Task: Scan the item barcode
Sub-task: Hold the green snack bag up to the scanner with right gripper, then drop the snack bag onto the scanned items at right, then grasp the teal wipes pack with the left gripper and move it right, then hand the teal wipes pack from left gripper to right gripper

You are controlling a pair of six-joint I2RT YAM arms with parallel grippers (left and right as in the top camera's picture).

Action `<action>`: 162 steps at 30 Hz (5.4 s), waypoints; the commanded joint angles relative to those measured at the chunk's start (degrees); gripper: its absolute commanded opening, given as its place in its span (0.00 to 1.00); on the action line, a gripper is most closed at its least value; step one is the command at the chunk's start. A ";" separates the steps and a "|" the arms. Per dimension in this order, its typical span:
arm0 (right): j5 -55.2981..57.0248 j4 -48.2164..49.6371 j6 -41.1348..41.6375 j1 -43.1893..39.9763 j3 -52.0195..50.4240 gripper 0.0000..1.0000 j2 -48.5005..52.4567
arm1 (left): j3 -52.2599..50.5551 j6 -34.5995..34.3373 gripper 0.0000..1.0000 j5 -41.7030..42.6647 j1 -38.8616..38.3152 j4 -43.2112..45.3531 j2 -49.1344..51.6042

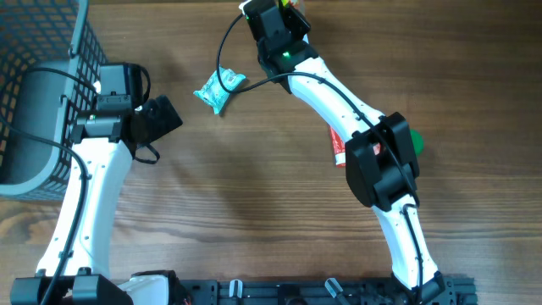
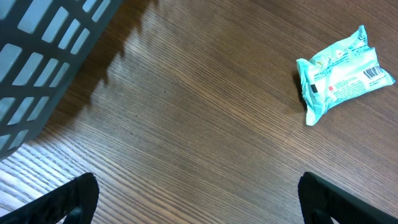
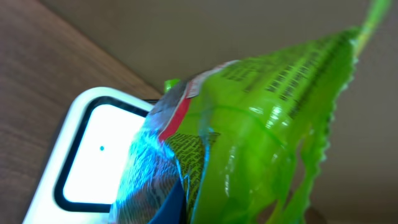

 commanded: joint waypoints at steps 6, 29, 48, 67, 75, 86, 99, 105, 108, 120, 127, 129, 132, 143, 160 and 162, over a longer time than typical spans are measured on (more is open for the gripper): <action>-15.26 -21.40 22.27 -1.60 1.53 0.04 -19.26 | 0.09 -0.11 1.00 -0.55 0.26 0.15 0.22; -48.72 -45.66 29.31 -18.69 -36.04 0.68 -30.23 | 0.09 -0.11 1.00 -0.55 0.26 0.15 0.22; -67.84 -53.68 30.38 -18.67 -21.84 0.95 -41.07 | 0.09 -0.55 0.04 13.64 -2.32 14.34 4.13; -68.50 -49.59 30.69 -18.67 -25.07 0.94 -40.85 | 0.11 5.05 0.04 10.27 -5.07 40.48 31.12; -68.35 -49.75 30.53 -18.56 -25.07 0.94 -40.85 | 0.15 4.85 0.04 12.55 -5.66 22.99 31.04; -68.35 -48.04 30.60 -18.56 -25.07 0.94 -40.83 | 17.35 2.84 0.61 13.66 -5.44 19.15 26.99; -68.32 -48.11 30.60 -18.56 -25.07 0.94 -40.83 | 17.35 -0.35 0.38 14.23 -9.31 22.73 40.11; -67.95 -48.76 30.56 -18.56 -25.07 0.94 -40.83 | 17.35 -0.35 0.09 14.25 -9.31 13.14 40.33; -67.89 -48.76 30.58 -18.56 -25.07 0.94 -40.83 | 17.35 -0.35 0.08 14.25 -9.49 8.52 40.33; -64.94 -53.00 30.58 -18.56 -25.07 0.95 -40.83 | 17.35 0.52 0.09 16.22 -19.56 -12.59 40.30; -64.41 -53.70 30.32 -18.56 -25.07 0.96 -40.83 | 18.73 0.26 0.46 16.17 -24.52 -13.11 37.16; -64.43 -53.70 30.36 -18.56 -25.07 0.96 -40.83 | 18.75 0.26 0.79 16.17 -23.56 -12.94 35.21; -64.41 -53.70 30.36 -18.56 -25.07 0.96 -40.83 | 18.73 0.26 0.82 16.22 -22.18 -13.57 35.01; -67.43 -49.70 33.07 -15.72 -31.61 0.96 -40.83 | 18.60 0.70 0.65 20.33 -16.31 -13.18 34.05; -67.47 -6.25 63.54 -2.14 -62.99 0.95 -40.83 | 7.96 0.72 0.38 20.06 -17.55 -4.13 34.05; -67.47 -1.70 66.05 -1.92 -65.57 0.91 -40.83 | 7.96 0.72 0.39 20.06 -17.53 -4.09 34.05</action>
